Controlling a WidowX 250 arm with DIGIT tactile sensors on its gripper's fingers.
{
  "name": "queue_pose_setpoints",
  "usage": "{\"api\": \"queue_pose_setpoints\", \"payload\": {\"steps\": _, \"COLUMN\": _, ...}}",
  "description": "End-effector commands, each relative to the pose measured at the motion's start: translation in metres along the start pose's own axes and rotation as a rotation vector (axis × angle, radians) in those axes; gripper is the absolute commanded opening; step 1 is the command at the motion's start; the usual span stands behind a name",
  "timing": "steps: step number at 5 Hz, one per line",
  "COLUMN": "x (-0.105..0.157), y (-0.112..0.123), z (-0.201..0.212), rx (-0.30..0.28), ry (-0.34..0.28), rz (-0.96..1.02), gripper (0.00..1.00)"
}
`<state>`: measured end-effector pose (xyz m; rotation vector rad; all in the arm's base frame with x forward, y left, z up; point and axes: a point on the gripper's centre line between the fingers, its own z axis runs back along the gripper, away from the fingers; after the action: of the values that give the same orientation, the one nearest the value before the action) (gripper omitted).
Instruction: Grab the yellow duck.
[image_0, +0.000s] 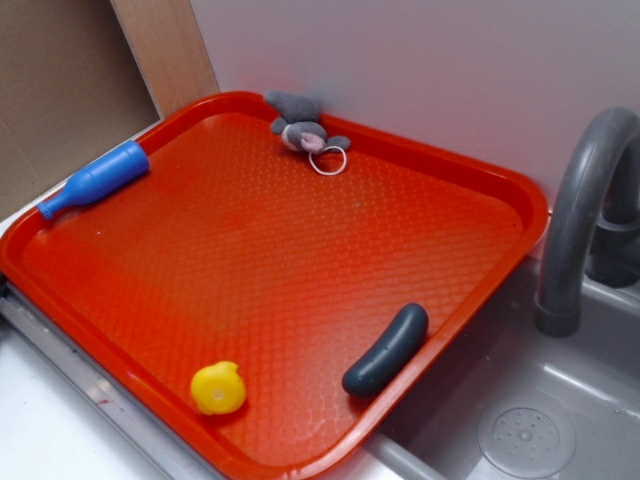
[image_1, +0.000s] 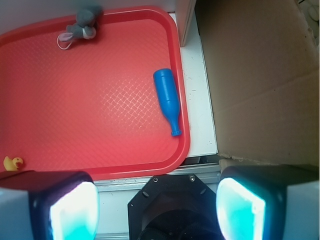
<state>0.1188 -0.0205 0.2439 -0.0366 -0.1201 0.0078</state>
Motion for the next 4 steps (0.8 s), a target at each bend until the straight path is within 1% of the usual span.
{"api": "queue_pose_setpoints", "payload": {"steps": 1, "x": 0.000, "y": 0.000, "z": 0.000, "rx": 0.000, "ry": 0.000, "rz": 0.000, "gripper": 1.00}}
{"api": "queue_pose_setpoints", "payload": {"steps": 2, "x": 0.009, "y": -0.036, "z": -0.010, "rx": -0.057, "ry": -0.013, "rz": -0.095, "gripper": 1.00}}
{"api": "queue_pose_setpoints", "payload": {"steps": 3, "x": 0.015, "y": -0.067, "z": -0.018, "rx": -0.089, "ry": -0.041, "rz": -0.132, "gripper": 1.00}}
{"api": "queue_pose_setpoints", "payload": {"steps": 4, "x": 0.016, "y": -0.107, "z": -0.032, "rx": -0.190, "ry": -0.036, "rz": -0.218, "gripper": 1.00}}
